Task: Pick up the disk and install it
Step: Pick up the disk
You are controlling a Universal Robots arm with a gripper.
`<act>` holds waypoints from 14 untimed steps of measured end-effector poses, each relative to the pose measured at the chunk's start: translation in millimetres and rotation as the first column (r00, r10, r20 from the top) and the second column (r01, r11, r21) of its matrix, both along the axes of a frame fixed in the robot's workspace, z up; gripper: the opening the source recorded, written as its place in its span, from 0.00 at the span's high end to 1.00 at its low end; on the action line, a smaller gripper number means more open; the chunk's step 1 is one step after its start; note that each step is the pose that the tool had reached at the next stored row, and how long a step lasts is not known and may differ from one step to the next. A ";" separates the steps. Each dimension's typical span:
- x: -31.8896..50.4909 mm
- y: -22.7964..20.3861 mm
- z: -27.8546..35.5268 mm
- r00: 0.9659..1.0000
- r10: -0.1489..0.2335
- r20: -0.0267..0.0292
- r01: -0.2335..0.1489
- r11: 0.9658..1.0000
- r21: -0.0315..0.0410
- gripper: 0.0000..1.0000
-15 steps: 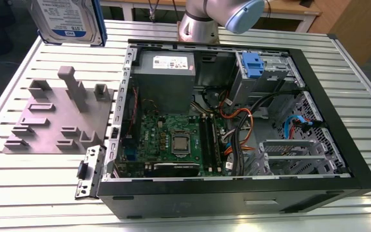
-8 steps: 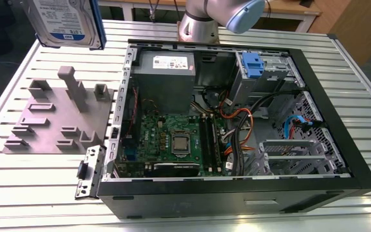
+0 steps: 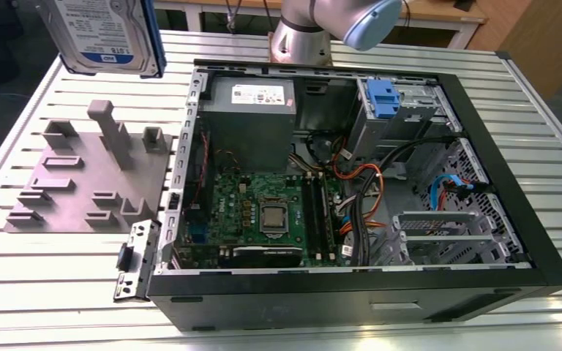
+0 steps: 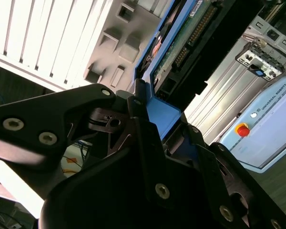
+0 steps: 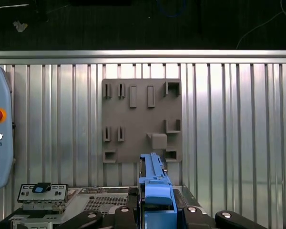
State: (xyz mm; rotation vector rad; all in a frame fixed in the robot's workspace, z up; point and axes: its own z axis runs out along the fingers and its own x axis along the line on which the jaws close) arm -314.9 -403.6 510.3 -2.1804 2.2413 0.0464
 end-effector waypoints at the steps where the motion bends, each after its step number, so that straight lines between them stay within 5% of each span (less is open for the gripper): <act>1: 1.4 0.0 0.0 1.000 0.000 0.000 0.000 1.000 0.000 0.63; 14: 18.3 0.0 0.0 1.000 0.000 0.000 0.000 1.000 0.000 0.63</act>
